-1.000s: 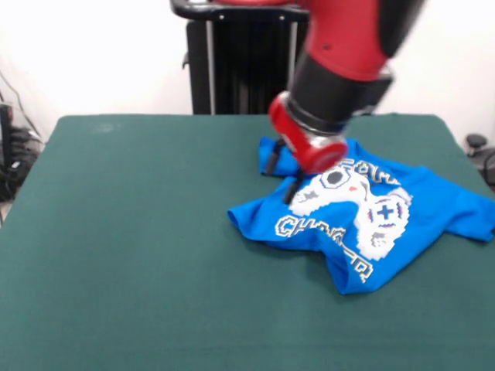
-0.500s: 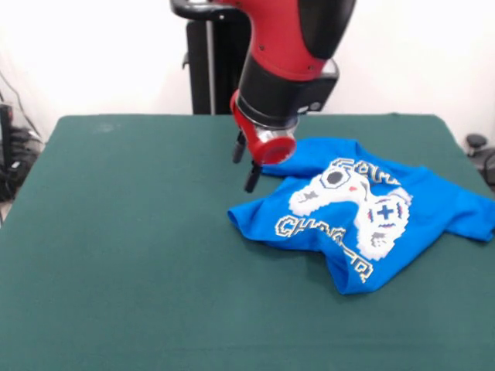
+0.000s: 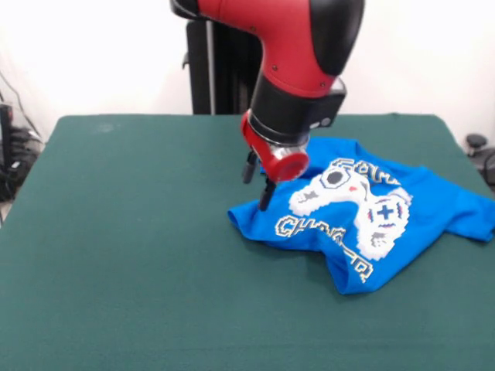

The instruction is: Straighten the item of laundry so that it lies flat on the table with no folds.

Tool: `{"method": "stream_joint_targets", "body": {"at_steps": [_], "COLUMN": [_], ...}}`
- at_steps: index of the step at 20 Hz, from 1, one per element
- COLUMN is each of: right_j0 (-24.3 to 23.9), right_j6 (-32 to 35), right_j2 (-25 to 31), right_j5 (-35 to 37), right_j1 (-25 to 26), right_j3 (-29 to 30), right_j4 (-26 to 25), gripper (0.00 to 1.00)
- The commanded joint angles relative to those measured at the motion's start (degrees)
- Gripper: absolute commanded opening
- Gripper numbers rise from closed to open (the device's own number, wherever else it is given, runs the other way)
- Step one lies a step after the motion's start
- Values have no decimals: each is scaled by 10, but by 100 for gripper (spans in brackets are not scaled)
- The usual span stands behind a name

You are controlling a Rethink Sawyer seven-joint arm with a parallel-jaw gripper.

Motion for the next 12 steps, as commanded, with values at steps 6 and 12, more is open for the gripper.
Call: {"method": "stream_joint_targets", "body": {"at_steps": [6, 12], "right_j0": [-29, -25], "right_j6": [-51, -30], "right_j2": [119, 99], "right_j5": [-50, -72], "right_j1": [41, 78], "right_j3": [56, 33], "right_j4": [-54, -89], "gripper": [100, 100]}}
